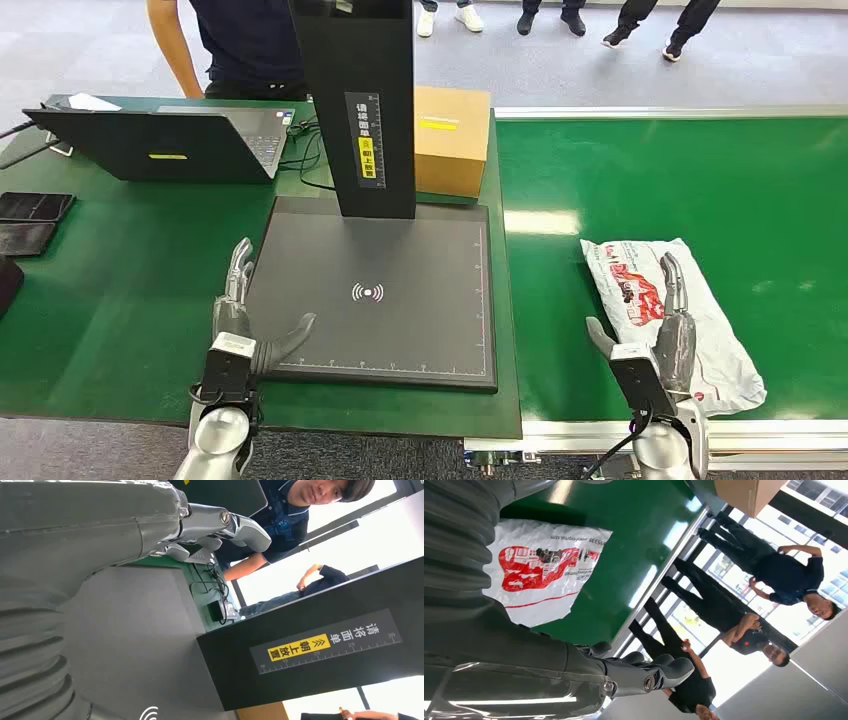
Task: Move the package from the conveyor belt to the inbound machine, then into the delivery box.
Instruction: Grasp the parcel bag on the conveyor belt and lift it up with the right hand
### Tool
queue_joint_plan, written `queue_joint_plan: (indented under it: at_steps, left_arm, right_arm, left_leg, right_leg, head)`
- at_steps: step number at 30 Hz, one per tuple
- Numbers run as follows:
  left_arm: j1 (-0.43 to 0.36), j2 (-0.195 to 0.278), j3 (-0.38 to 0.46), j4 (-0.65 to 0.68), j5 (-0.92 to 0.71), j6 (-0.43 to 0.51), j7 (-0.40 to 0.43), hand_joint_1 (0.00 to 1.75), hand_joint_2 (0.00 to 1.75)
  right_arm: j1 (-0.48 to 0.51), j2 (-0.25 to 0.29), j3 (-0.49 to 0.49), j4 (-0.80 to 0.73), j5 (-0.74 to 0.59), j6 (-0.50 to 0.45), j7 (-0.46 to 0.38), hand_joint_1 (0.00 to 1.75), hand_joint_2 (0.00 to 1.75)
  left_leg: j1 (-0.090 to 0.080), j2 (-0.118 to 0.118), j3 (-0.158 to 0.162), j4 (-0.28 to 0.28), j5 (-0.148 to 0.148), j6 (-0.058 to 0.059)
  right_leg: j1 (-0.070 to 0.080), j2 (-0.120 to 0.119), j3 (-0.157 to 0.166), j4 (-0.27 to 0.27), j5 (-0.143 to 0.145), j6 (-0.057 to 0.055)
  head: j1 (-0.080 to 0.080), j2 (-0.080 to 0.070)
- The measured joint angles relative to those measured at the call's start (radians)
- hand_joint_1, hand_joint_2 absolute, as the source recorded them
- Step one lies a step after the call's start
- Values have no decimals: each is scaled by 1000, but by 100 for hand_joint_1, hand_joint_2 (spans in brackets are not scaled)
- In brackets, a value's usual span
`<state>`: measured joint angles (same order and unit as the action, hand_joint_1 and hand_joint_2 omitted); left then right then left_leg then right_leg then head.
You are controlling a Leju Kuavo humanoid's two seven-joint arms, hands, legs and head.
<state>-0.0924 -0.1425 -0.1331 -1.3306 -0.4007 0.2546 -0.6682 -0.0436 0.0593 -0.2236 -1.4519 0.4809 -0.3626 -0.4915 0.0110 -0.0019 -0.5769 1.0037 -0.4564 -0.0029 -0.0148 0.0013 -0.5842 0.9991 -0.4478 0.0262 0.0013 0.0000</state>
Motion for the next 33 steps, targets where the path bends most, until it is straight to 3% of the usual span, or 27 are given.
queue_joint_plan:
  at_steps: [18,33]
  left_arm:
    - [0,1,0,6,7,2,-10,0,175]
    - [-2,1,0,6,2,-4,-6,0,175]
  right_arm:
    - [-66,-15,-109,134,64,-36,28,0,175]
    - [-140,-51,-232,363,108,-41,65,0,175]
  left_leg:
    - [0,0,0,0,0,0]
    - [0,0,0,0,0,0]
  right_leg:
    - [0,0,0,0,0,0]
    - [0,0,0,0,0,0]
  head:
    - [0,0]
    - [0,0]
